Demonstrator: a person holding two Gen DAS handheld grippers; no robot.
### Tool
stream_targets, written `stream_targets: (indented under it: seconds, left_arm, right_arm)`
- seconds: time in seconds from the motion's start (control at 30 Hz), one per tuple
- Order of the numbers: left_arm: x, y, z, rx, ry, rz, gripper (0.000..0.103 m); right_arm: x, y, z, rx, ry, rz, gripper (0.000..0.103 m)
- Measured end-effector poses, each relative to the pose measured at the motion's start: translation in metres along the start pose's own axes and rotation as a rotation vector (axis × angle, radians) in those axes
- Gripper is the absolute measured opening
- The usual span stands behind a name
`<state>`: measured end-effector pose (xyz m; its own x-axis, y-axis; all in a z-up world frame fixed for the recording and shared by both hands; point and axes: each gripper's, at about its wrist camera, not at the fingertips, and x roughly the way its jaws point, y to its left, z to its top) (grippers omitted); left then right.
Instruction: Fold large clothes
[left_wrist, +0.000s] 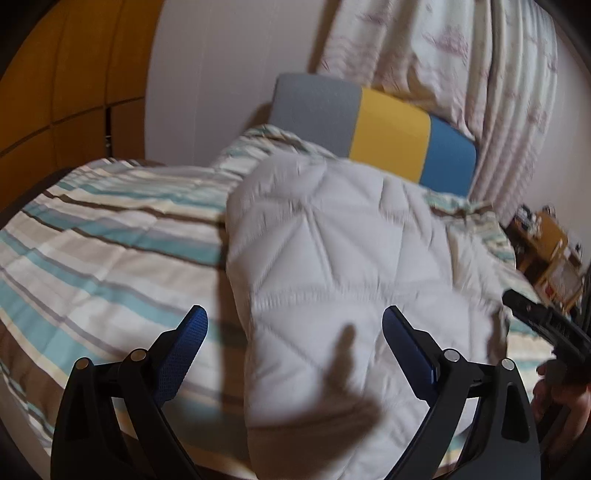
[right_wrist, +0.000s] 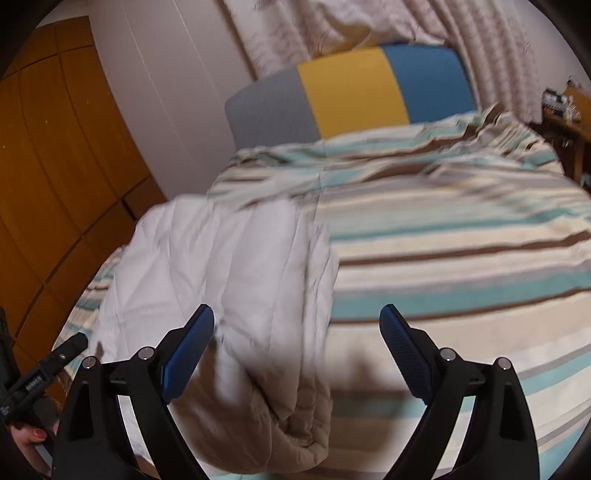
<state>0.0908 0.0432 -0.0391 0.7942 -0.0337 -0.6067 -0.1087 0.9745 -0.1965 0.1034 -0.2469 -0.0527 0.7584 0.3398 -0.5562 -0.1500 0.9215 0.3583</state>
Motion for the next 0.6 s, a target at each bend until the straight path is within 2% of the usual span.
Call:
stream_targets:
  seconds: [0.17,0.23,0.37,0.43,0.53,0.6]
  left_arm:
    - [0.016,-0.019,0.034,0.016,0.006,0.003,0.095]
    - [0.029,-0.033,0.046,0.057,0.016,0.029,0.095]
    - [0.063,-0.056,0.072,0.111,0.044,0.083,0.095]
    - [0.089,-0.062,0.082,0.14,0.065,0.125,0.095]
    - [0.124,-0.063,0.087,0.178,0.106,0.192,0.095]
    - [0.144,-0.061,0.084,0.188,0.139,0.194,0.095]
  right_arm:
    - [0.004,0.035,0.033,-0.064,-0.033,0.041,0.089]
    - [0.019,0.058,0.047,-0.147,-0.026,0.028,0.078]
    - [0.061,0.088,0.062,-0.26,0.021,-0.021,0.069]
    - [0.09,0.087,0.061,-0.271,0.07,-0.049,0.063]
    - [0.12,0.085,0.055,-0.275,0.129,-0.071,0.063]
    - [0.135,0.079,0.049,-0.269,0.148,-0.077,0.064]
